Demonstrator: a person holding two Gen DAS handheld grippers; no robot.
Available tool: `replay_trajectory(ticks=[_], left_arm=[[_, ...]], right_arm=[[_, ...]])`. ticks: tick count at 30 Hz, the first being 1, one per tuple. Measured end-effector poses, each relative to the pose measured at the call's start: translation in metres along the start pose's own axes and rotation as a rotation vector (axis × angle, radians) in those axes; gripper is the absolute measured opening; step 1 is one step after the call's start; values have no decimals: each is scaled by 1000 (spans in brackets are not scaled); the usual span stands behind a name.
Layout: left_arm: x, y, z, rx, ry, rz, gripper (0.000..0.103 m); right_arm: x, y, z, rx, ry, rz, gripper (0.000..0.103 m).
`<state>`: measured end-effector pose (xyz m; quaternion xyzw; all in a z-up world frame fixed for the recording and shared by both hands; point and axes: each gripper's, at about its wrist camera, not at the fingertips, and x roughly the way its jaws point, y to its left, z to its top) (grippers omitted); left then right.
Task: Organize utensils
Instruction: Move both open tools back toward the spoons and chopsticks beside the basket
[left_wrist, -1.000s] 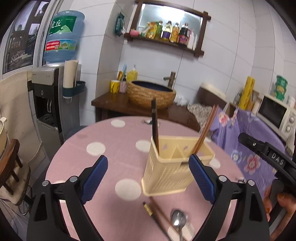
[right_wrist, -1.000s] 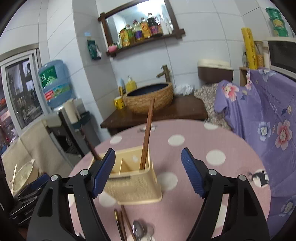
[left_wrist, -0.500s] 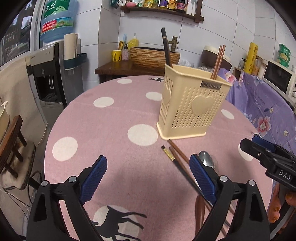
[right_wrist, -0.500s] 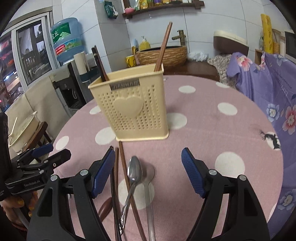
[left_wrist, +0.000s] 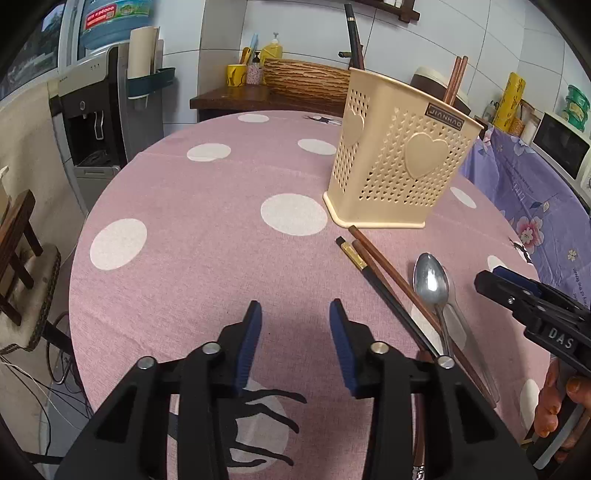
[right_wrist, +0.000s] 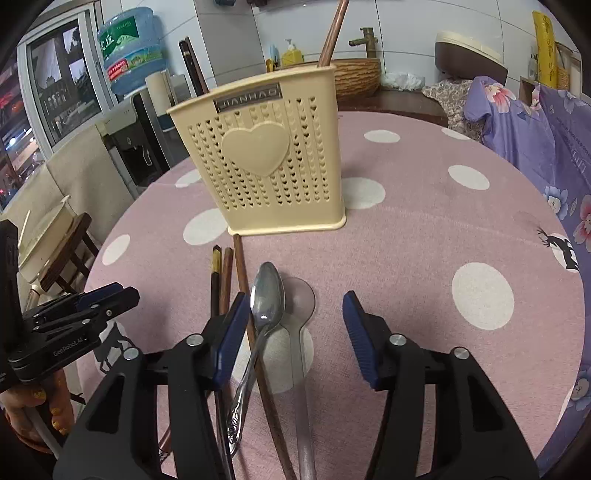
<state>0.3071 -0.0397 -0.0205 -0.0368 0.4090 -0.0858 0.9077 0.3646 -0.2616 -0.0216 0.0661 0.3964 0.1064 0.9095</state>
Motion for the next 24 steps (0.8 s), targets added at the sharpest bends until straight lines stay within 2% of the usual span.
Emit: replay_trajectory(ticks=[3,7,9,15,20,24], left_arm=[[1,-1,-3,5,15,-11,28],[-4,-9,-11,33,41,-64,27],[-10,-21,-17,74,63,-116,27],[-15,-59,-37,208,126,-201,27],[-6,-77,-46,263,154,-194,27],[5,-84,-46,281,159,-148,27]], right_arm=[[4,0,-3,16,17,8,50],[3,10,-9,-29,16,3,50],[3,7,-11,-9,18,2,50],[5,-10,-17,55,36,-3,50],[3,-13,-20,64,36,-5,50],[-1,-13,-19,63,26,-6,50]])
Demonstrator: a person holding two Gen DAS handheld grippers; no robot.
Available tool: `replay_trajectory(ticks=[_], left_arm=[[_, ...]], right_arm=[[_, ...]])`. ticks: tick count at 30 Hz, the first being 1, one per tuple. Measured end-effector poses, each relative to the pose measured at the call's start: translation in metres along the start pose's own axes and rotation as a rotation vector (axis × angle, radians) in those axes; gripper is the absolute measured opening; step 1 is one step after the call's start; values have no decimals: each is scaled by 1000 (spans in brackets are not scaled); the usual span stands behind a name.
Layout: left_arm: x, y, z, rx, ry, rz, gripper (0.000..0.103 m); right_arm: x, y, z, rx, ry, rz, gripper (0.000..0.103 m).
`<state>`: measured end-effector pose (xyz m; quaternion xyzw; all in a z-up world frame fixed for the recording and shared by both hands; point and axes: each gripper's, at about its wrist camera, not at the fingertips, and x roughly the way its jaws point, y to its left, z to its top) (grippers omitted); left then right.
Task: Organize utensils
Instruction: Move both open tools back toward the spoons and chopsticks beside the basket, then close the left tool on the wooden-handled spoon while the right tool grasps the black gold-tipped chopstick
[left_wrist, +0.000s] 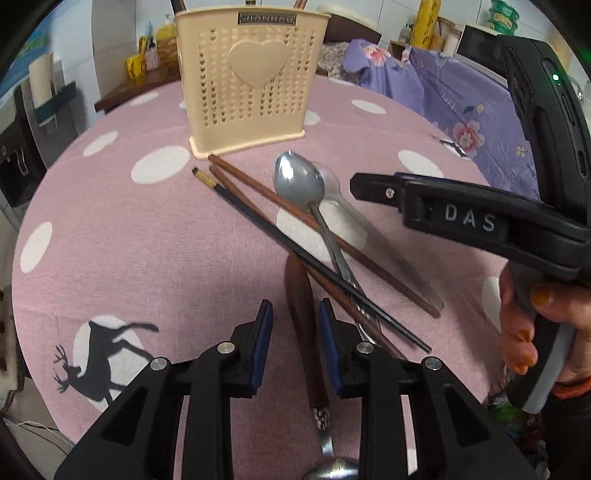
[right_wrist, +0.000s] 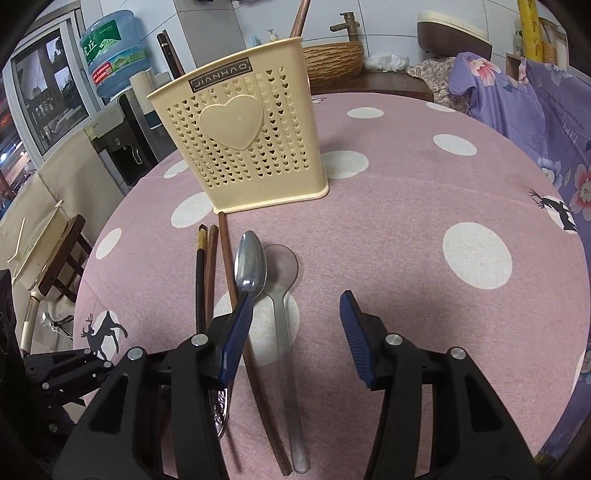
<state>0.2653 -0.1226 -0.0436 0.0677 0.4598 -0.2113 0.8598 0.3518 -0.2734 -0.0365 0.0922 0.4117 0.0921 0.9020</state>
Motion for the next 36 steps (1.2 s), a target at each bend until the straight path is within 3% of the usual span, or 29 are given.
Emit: replay_trajectory(ticks=[7,13,19,25,31,36], left_arm=[[6,6,10,-7,-13,54,18],[4,66,16,-139,-20,116,18],[5,115,27,-267,-10,124,17],[6,112,29,-259,-11,132,17],[5,116,29,-264,-8,114,17],[5,117,29,-260,-10,110,17]], right_arm=[[-6,9,7,-26,-20,-3,50],[-2,31,14,-108,-15,29,46],[23,83,20,-304,41,133,41],[58,118,34,-458,65,80,35],[88,123,45,-451,147,85,21],[93,123,52,-421,165,61,21]])
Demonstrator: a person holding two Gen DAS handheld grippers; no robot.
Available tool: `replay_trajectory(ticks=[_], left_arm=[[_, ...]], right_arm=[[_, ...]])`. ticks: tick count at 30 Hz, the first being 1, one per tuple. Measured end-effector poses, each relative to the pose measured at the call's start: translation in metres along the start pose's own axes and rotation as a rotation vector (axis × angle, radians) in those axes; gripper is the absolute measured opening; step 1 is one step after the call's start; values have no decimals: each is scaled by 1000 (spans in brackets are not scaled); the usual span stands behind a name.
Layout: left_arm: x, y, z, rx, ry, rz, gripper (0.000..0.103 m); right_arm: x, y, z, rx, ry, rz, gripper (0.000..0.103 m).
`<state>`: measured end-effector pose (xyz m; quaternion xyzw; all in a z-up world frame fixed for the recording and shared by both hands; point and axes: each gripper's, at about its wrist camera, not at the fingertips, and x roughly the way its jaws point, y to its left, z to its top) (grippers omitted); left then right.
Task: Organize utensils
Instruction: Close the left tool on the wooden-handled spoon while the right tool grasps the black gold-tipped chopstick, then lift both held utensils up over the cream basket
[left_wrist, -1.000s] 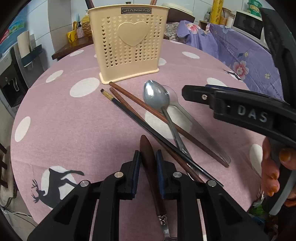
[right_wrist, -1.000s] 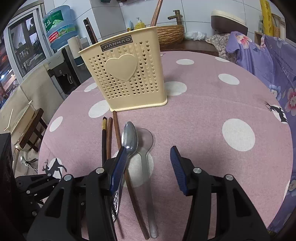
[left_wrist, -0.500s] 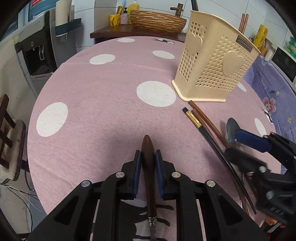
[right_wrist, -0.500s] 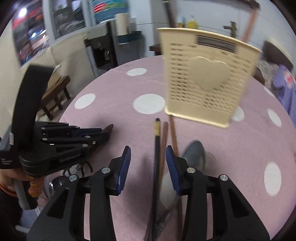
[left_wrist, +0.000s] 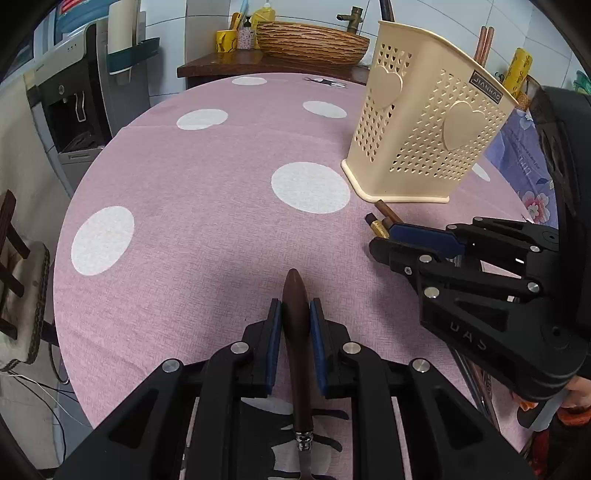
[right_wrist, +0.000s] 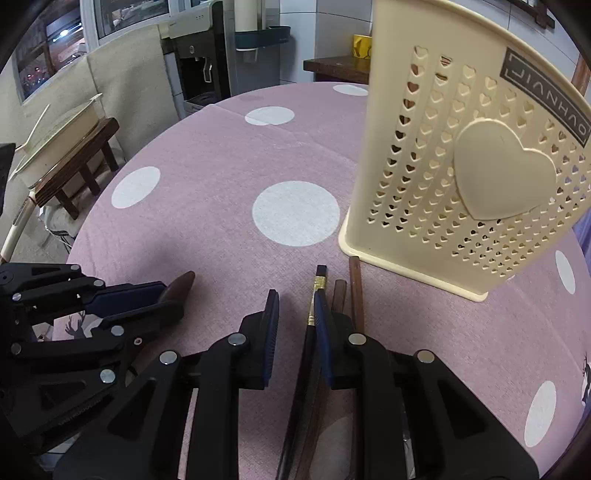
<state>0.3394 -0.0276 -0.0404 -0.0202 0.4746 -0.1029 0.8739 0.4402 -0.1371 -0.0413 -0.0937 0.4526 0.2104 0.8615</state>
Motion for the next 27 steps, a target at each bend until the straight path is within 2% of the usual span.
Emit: replay_trajectory(ticks=[4,14,17,21,27], left_arm=[[0,0,1,1,2,0,17],[2,-1,2,2,10,8,17],[3,-1,4,-1,16,12,17],[5,-3,6,7,21,29,17],[6,-4,6,-2,16,45,16]], right_arm=[[8,-6,1,29,35,-18,20],[17,1,11,49,55,-38,19],[17,1,10,51,52,-46,17],[16,3,8,43,45,-46,8],[16,-1,8,73,40,-28,8]])
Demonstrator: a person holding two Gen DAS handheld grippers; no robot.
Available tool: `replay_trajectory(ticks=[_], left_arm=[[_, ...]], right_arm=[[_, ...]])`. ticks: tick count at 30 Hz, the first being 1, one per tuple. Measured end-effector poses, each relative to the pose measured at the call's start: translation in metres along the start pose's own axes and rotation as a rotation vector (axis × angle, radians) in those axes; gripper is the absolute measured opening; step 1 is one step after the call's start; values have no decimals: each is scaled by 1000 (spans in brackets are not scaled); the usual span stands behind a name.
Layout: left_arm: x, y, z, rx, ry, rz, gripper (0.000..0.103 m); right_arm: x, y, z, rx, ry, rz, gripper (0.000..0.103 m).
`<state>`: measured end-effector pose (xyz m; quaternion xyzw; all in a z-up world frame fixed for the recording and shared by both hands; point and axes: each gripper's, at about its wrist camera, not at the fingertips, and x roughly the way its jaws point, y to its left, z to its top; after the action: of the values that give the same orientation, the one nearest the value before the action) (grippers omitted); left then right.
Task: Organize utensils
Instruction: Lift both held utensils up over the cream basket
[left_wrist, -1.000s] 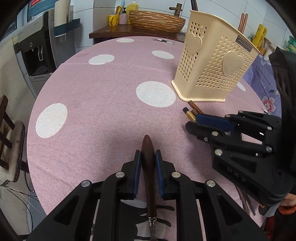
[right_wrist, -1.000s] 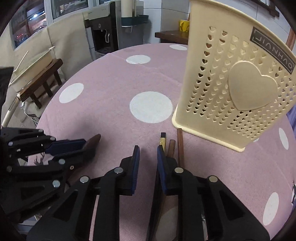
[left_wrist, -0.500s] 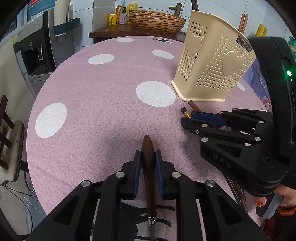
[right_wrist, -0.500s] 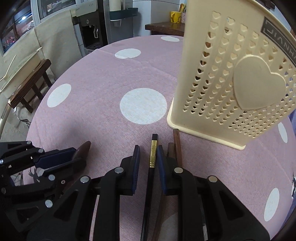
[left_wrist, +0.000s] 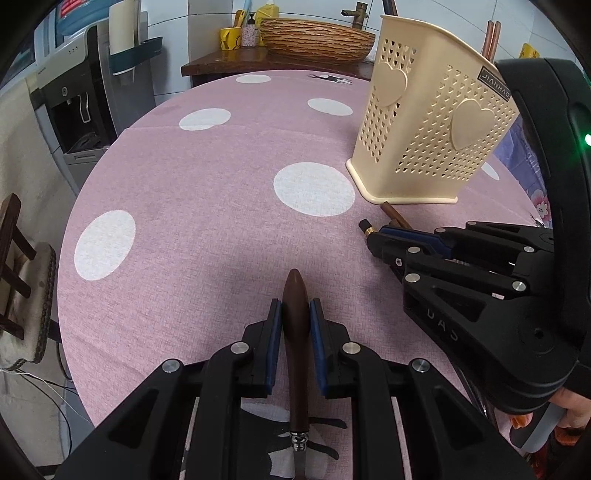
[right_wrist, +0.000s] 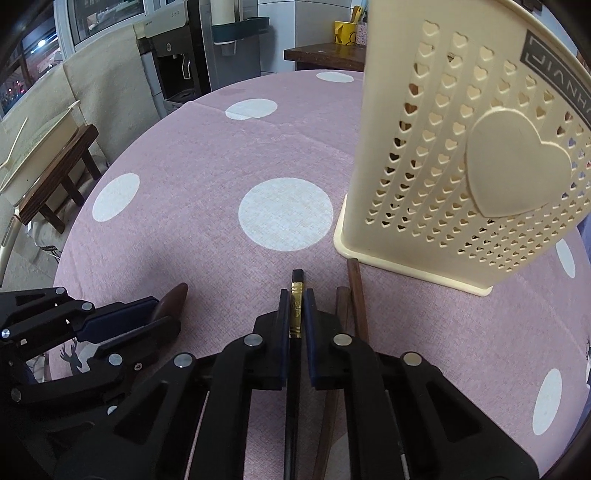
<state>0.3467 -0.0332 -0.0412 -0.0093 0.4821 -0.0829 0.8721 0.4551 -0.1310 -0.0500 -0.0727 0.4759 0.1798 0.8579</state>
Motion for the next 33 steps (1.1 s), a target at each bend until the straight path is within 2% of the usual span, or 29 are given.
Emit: replay_trajectory(ticks=[5,11,18,22,28,33], left_arm=[[-1,0,2,-19,0,0,16],[-19,-3,8,-20,-57,-3,16],[-60,-13,22,-14,-156,-46,16],[-84,-22,29,3,-208,-65,16],[-100,-24,37,7,-234,-83,16],[-106,-28,38,21,-246,-71,16]], right_arm=[[-7,-5,-1,45,-34,42,8],[-36,-15,0,87,-101,81,8],[-97,-40,1,163,-218,145,8],[-135,-50,0,175,-285,153,8],[-185,-63,-4,175,-355,161,8],[-206,-63,-9,161,-373,172,8]])
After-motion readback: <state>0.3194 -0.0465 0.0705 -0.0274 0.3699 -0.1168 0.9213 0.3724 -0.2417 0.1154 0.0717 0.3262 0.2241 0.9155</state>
